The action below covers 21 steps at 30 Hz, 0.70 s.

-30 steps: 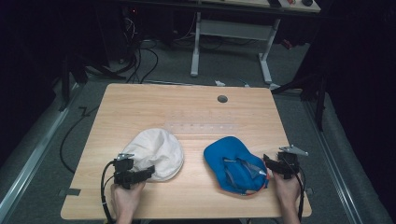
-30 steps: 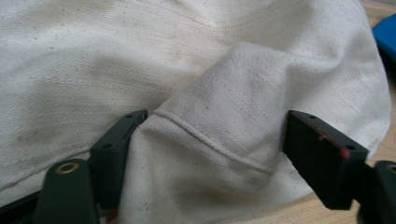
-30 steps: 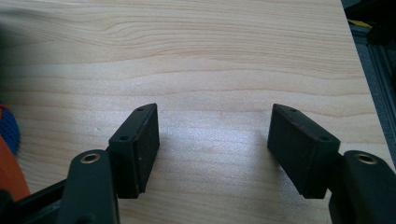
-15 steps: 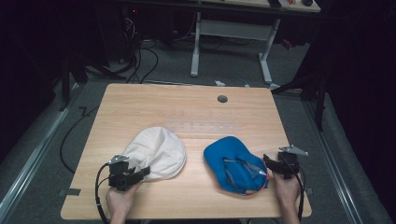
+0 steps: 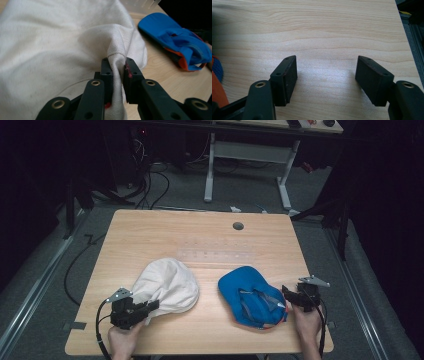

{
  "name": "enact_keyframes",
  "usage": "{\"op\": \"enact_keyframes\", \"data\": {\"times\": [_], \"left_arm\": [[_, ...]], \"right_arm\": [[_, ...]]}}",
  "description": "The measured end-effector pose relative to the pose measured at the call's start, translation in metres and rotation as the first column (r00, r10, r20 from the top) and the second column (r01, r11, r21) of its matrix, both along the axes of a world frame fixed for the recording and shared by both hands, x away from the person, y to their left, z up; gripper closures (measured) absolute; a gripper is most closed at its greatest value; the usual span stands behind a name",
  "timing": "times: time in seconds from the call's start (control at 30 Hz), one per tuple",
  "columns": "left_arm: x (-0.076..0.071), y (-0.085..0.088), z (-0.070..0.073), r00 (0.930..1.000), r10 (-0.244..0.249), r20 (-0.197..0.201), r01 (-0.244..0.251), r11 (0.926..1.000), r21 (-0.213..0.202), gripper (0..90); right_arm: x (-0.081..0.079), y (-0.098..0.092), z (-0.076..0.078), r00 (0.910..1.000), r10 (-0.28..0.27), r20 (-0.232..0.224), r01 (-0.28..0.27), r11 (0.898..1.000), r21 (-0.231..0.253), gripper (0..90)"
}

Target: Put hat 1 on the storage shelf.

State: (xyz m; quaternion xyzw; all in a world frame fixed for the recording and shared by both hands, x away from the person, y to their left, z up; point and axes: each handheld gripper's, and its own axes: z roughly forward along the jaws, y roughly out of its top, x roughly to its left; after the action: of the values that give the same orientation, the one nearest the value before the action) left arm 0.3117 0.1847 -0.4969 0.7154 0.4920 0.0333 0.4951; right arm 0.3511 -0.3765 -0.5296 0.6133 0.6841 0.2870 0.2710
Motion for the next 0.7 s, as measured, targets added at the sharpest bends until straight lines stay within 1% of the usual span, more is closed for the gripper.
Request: {"op": "enact_keyframes", "data": {"times": [0.1,0.17,0.23,0.37,0.43,0.47,0.53,0.7], "left_arm": [[-0.003,0.001,0.011,0.9996,-0.014,0.025,0.014,0.9999,0.001,81.5],[-0.003,0.002,0.015,0.9991,-0.023,0.035,0.023,0.9997,0.003,82.1],[-0.003,0.002,0.018,0.9988,-0.021,0.045,0.021,0.9998,-0.003,82.2],[-0.002,0.005,0.023,0.9983,-0.027,0.052,0.028,0.9995,-0.014,82.6],[-0.002,0.005,0.027,0.9974,-0.038,0.062,0.038,0.9993,-0.004,82.7],[-0.002,0.005,0.029,0.9964,-0.044,0.072,0.044,0.9990,0.010,82.8],[-0.002,0.005,0.034,0.9952,-0.052,0.083,0.050,0.9986,0.018,82.9],[0.002,0.008,0.044,0.9935,-0.065,0.094,0.062,0.9974,0.036,83.1]], "right_arm": [[0.000,0.000,0.000,1.0000,0.000,-0.001,0.000,1.000,0.001,34.2],[0.000,0.000,0.000,1.0000,0.000,-0.001,0.000,1.000,0.002,34.2],[0.000,0.000,0.000,1.0000,0.000,-0.001,0.000,1.000,0.002,34.2],[0.000,0.000,0.000,1.0000,-0.001,-0.001,0.001,1.000,0.003,34.2],[0.000,0.000,0.000,1.0000,0.001,0.000,-0.001,1.000,0.000,34.2],[0.000,0.000,0.000,1.0000,0.001,0.000,-0.001,1.000,0.001,34.2],[0.000,0.000,0.000,1.0000,0.000,-0.001,0.000,1.000,0.001,34.2],[0.000,0.000,0.000,1.0000,0.001,0.000,-0.001,1.000,0.001,34.1]]}}
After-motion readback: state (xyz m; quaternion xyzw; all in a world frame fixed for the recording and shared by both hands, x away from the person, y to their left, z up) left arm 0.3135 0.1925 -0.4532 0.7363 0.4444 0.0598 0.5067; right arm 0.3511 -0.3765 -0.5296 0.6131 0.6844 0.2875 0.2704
